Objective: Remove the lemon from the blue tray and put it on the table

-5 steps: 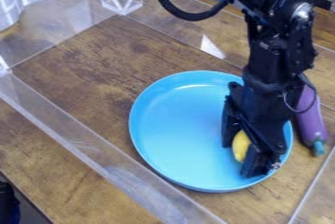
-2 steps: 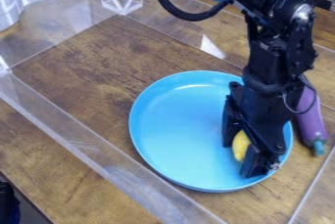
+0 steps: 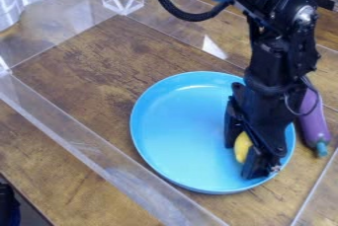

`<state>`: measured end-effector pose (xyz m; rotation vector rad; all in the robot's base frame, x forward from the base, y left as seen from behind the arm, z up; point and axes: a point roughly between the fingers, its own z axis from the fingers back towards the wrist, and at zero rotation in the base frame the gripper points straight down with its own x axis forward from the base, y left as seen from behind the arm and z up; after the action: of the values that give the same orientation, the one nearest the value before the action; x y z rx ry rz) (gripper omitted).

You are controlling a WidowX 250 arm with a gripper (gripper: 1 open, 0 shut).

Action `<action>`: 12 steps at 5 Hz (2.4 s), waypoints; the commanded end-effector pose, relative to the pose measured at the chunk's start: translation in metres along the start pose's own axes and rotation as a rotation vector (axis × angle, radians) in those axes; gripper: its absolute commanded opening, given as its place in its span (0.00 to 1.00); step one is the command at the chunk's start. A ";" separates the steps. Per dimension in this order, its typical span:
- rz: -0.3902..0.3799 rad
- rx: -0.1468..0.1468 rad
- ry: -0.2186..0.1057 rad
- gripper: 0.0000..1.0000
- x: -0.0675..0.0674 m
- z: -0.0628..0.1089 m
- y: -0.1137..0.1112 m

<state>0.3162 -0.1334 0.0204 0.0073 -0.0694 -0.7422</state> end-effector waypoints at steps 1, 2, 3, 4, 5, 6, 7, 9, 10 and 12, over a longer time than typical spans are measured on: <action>-0.020 0.004 0.009 0.00 -0.005 -0.002 0.000; -0.024 0.008 0.009 0.00 -0.006 -0.001 0.000; -0.028 0.012 0.008 0.00 -0.006 0.001 0.001; -0.032 0.016 0.008 0.00 -0.007 0.003 0.001; -0.036 0.022 0.007 0.00 -0.008 0.006 0.002; -0.039 0.028 0.005 0.00 -0.009 0.010 0.003; -0.042 0.034 0.004 0.00 -0.010 0.013 0.004; -0.044 0.048 -0.001 0.00 -0.012 0.023 0.007; -0.046 0.055 -0.002 0.00 -0.013 0.028 0.008; -0.052 0.065 -0.005 0.00 -0.014 0.035 0.009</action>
<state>0.3036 -0.1181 0.0303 0.0652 -0.0237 -0.8020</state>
